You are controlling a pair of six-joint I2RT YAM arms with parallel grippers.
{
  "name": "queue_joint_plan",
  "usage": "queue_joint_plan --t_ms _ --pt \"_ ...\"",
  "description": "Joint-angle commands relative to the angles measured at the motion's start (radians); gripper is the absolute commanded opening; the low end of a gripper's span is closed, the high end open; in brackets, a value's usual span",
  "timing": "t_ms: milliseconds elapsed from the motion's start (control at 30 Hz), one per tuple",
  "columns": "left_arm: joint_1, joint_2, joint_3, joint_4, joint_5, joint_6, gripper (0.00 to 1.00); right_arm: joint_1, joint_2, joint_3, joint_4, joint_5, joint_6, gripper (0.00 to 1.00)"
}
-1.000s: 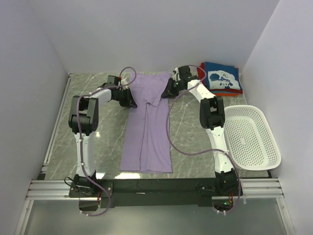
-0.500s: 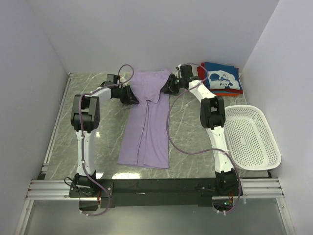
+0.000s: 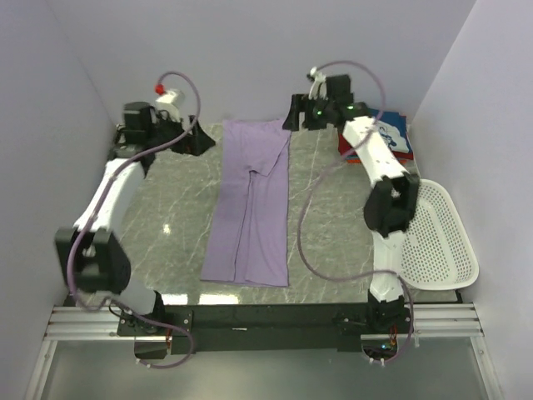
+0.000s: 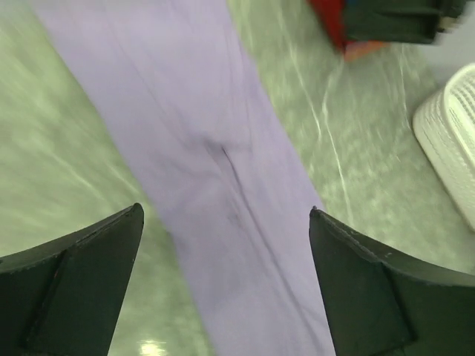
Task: Fold and stack the t-shirts
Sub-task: Fold the tshirt
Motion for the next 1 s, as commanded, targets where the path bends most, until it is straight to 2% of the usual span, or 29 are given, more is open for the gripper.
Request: queue_joint_plan --t_ms 0,100,133,167,200,233,333,367,433,467,500,567,600,733,767,867,967 --pt "0.055 -0.183 -0.018 -0.008 -0.005 0.216 0.99 0.042 -0.3 -0.064 -0.058 0.13 -0.345 0.87" --pt "0.058 -0.293 -0.079 0.082 -0.086 0.23 0.99 0.093 -0.464 -0.21 -0.02 0.181 -0.492 0.88" --pt "0.058 -0.317 -0.096 0.094 -0.123 0.251 1.0 0.117 -0.544 -0.256 0.007 0.244 -0.506 0.88" --pt "0.06 -0.338 -0.109 0.107 -0.122 0.298 0.99 0.125 -0.578 -0.294 0.039 0.257 -0.525 0.93" --pt "0.058 -0.363 -0.104 0.069 -0.091 0.352 1.0 0.131 -0.609 -0.343 0.041 0.239 -0.575 1.0" --pt "0.06 -0.369 -0.092 0.008 -0.012 0.413 1.0 0.14 -0.641 -0.354 0.024 0.184 -0.595 1.0" --pt "0.058 -0.395 -0.099 -0.244 0.135 0.648 0.98 0.238 -0.649 -0.339 -0.243 0.195 -0.69 0.99" --pt "0.06 -0.431 -0.128 -0.296 0.157 0.811 0.96 0.304 -0.656 -0.362 -0.276 0.212 -0.706 0.99" --pt "0.058 -0.479 -0.277 -0.425 0.181 0.952 0.89 0.37 -0.704 -0.506 -0.305 0.258 -0.732 0.99" --pt "0.06 -0.529 -0.337 -0.463 0.187 1.081 0.88 0.405 -0.733 -0.648 -0.281 0.283 -0.738 0.99" --pt "0.06 -0.56 -0.448 -0.494 0.19 1.146 0.88 0.459 -0.763 -0.724 -0.251 0.287 -0.735 0.99" --pt "0.06 -0.66 -0.55 -0.572 0.222 1.325 0.87 0.519 -0.852 -0.925 -0.156 0.3 -0.729 0.98" --pt "0.06 -0.698 -0.64 -0.585 0.231 1.368 0.87 0.589 -0.874 -0.986 -0.126 0.319 -0.721 0.98" --pt "0.042 -0.87 -0.808 -0.623 0.25 1.536 0.86 0.744 -0.937 -1.209 -0.022 0.382 -0.72 0.92" --pt "0.02 -0.915 -0.836 -0.657 0.241 1.626 0.85 0.772 -0.943 -1.279 0.033 0.396 -0.72 0.89" --pt "-0.033 -0.959 -0.926 -0.666 0.188 1.702 0.8 0.837 -0.937 -1.35 0.124 0.436 -0.73 0.8" --pt "-0.069 -0.986 -0.972 -0.665 0.173 1.707 0.73 0.872 -0.908 -1.385 0.159 0.441 -0.724 0.75"
